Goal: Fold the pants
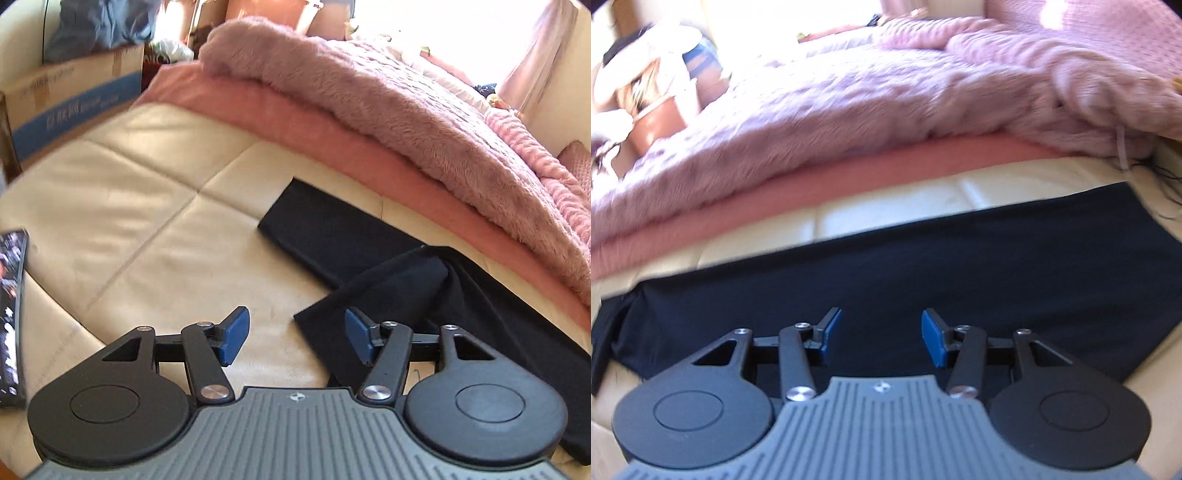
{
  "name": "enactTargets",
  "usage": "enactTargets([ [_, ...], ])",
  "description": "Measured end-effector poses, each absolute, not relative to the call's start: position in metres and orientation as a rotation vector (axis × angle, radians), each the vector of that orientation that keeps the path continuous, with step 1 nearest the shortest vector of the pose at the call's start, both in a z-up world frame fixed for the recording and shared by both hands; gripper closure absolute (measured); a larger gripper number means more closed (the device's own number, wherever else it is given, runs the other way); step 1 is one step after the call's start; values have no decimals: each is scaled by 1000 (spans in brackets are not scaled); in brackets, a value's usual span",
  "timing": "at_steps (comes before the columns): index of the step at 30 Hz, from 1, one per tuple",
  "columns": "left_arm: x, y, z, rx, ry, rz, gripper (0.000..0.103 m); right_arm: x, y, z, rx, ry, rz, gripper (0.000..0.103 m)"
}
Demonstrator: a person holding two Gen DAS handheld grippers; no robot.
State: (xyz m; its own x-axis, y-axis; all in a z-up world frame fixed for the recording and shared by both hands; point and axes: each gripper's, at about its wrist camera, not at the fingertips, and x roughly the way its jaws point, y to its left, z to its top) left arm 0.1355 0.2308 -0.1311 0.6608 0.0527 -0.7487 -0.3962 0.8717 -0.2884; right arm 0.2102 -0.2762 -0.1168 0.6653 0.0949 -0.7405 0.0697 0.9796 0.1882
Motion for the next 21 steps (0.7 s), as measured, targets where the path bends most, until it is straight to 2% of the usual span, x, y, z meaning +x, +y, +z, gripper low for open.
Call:
enactTargets([
  [4, 136, 223, -140, -442, 824, 223, 34, 217, -258, -134, 206, 890, 31, 59],
  [6, 141, 220, -148, -401, 838, 241, 37, 221, -255, -141, 206, 907, 31, 59],
  [12, 150, 205, -156, -311, 809, 233, 60, 227, -255, -155, 199, 943, 40, 59],
  [14, 154, 195, -158, -251, 810, 218, 84, 227, -254, -156, 192, 938, 42, 59],
  [16, 157, 192, -157, -256, 809, 202, 98, 229, -254, -157, 188, 934, 44, 59],
  [21, 151, 199, -119, -257, 702, 205, 99, 231, -255, -158, 183, 934, 60, 59],
])
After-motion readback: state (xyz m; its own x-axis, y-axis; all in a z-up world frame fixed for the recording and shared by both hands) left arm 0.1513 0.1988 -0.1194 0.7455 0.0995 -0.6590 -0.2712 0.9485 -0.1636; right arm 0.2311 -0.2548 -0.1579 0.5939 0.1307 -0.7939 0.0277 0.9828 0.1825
